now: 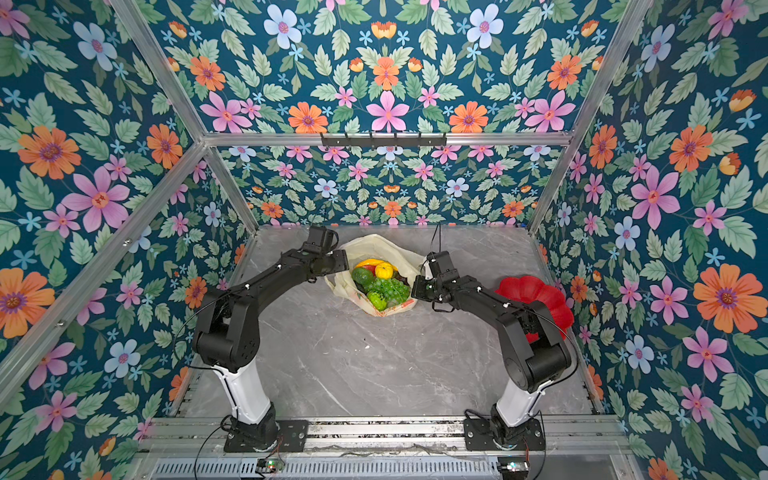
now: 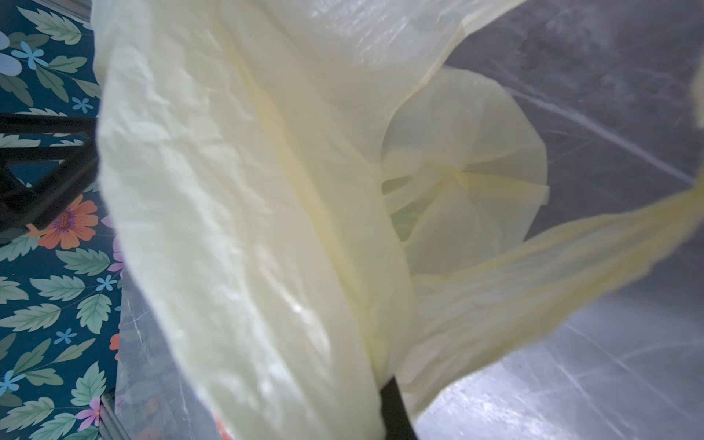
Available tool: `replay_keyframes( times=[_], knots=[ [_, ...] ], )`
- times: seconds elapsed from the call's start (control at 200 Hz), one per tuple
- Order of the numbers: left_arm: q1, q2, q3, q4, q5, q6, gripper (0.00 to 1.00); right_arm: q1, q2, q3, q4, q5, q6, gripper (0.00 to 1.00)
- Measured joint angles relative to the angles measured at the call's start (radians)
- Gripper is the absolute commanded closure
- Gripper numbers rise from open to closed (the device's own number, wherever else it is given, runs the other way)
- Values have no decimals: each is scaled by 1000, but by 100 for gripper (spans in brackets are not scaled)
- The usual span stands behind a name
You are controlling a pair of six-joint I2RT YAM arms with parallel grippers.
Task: Take fruits out of the plastic bag
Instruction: Spread open the plastic bag at the center of the table.
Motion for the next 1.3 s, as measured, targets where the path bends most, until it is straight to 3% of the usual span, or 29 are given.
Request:
replay_keyframes(
  times=[0.3, 0.385, 0.595, 0.73, 0.885, 1.015, 1.05, 1.135, 1.3],
  knots=[
    [-16, 2, -122, 52, 22, -58, 34, 11, -22, -43, 4, 27, 11, 100],
    [-23, 11, -138, 74, 43, -68, 44, 11, -22, -50, 5, 31, 10, 100],
    [-2, -13, -230, 135, 69, -81, 88, -23, -22, -76, 41, 3, 41, 100],
    [43, -86, -339, 198, 109, -99, 97, -114, -10, -135, 132, -100, 122, 100],
    [38, -129, -394, 265, 121, -95, 100, -103, 4, -117, 154, -135, 138, 100],
    [5, -148, -418, 302, 123, -73, 100, -77, -10, -92, 125, -116, 127, 65],
    [-2, -152, -428, 312, 132, -66, 100, -67, -31, -83, 93, -84, 109, 51],
    [-6, -163, -453, 321, 125, -53, 100, -37, -84, -46, 6, -2, 60, 31],
    [-29, -187, -495, 327, 100, -24, 100, 42, -113, 74, -183, 204, -72, 18]
  ],
)
